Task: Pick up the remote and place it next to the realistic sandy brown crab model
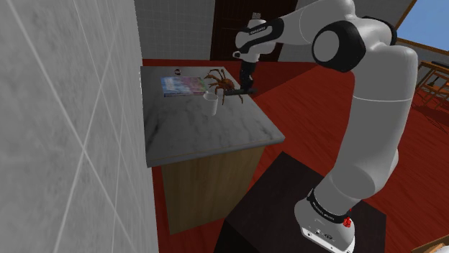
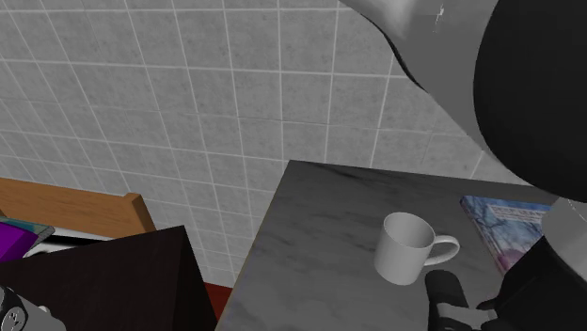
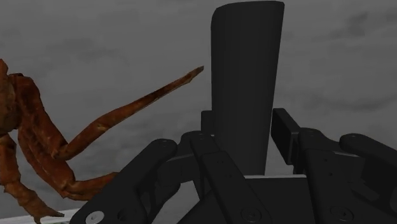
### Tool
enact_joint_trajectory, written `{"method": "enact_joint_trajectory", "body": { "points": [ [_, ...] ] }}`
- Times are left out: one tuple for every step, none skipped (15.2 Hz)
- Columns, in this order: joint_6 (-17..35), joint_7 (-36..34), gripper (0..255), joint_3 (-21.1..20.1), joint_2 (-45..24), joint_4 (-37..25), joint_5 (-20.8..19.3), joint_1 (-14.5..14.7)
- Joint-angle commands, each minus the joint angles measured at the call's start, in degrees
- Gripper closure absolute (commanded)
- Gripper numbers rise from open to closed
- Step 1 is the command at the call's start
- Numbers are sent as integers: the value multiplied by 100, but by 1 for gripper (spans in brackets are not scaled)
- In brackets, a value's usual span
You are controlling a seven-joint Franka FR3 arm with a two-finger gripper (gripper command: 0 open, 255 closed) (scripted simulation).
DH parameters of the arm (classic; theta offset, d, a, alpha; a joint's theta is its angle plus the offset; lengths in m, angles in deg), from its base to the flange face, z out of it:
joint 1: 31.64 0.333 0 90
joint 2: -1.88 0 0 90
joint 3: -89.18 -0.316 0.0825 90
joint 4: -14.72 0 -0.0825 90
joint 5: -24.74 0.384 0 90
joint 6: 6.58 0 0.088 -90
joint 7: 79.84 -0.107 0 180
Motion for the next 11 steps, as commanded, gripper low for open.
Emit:
{"method": "enact_joint_trajectory", "body": {
  "points": [
    [136,15,255,-8,-55,79,18,-4],
    [200,21,255,-12,-85,114,28,-6],
    [264,28,255,-17,-115,149,38,-8],
    [327,36,255,-21,-147,182,49,-10],
    [390,43,255,-27,-179,214,59,-12],
    [453,50,255,-32,-213,244,70,-15],
    [515,58,255,-37,-247,273,81,-18],
    [577,65,255,-43,-282,300,93,-21],
    [638,73,255,-48,-319,326,105,-24],
    [699,81,255,-54,-356,351,116,-28],
    [759,89,255,-61,-394,374,129,-31]
  ]
}}
